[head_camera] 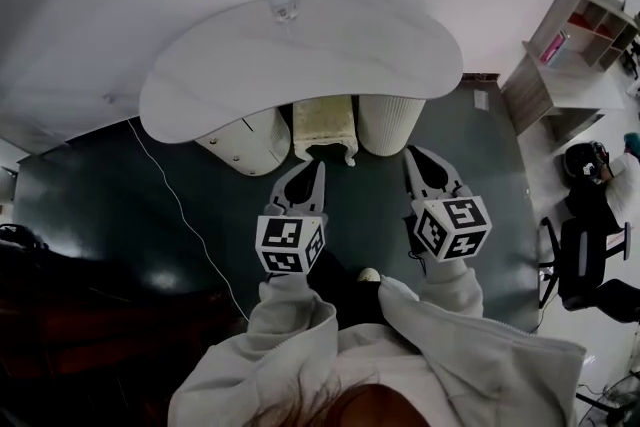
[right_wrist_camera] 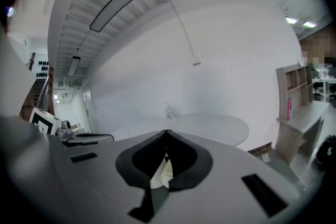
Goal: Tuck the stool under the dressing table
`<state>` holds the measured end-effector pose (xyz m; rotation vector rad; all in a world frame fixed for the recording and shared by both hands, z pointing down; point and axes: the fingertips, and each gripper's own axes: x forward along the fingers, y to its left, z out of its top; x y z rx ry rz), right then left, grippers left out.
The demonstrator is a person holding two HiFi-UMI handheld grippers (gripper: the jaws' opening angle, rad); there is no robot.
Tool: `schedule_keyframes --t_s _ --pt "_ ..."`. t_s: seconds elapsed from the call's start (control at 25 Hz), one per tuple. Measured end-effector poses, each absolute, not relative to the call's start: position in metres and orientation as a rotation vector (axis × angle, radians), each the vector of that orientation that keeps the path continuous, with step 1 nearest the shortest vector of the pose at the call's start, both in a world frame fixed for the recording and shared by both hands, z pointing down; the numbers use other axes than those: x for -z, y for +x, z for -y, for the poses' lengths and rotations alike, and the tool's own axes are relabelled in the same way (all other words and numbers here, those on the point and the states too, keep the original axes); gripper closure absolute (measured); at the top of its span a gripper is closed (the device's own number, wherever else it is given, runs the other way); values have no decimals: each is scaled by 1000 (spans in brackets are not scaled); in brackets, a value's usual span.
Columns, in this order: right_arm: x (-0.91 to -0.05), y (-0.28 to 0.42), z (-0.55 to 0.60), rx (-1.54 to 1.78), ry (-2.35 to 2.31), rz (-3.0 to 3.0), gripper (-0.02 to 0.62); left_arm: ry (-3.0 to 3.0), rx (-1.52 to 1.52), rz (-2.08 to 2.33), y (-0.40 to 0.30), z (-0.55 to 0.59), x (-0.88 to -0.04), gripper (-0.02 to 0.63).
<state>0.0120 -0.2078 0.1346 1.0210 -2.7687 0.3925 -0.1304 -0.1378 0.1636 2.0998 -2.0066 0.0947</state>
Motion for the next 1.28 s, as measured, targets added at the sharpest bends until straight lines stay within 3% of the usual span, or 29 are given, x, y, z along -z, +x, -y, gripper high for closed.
schedule_keyframes --t_s 0.36,1.28 --pt "-122 54 190 -228 1153 2721 545 2099 -51 2089 -129 115 -145 589" --pt "-140 90 178 -232 1249 2648 546 2141 -85 2026 -101 118 -158 589"
